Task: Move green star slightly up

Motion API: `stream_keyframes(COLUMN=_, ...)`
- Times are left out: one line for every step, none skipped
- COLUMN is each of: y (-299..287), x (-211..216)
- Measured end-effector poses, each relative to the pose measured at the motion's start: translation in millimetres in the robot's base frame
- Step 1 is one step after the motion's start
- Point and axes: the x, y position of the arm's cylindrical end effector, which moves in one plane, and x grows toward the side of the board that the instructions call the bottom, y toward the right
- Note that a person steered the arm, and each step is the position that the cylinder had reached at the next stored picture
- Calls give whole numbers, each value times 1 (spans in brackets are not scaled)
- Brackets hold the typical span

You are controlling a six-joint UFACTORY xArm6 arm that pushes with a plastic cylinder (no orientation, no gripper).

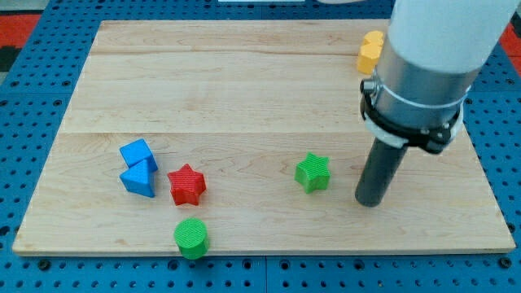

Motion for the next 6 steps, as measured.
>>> stream_keyframes(y=-28, x=28)
stream_keyframes(y=-35, x=15)
stream_keyframes(y=-54, x=0)
stream_keyframes(y=-66, x=-17)
stream_keyframes(y=-71, x=-31)
stream_keyframes(y=-74, x=-25)
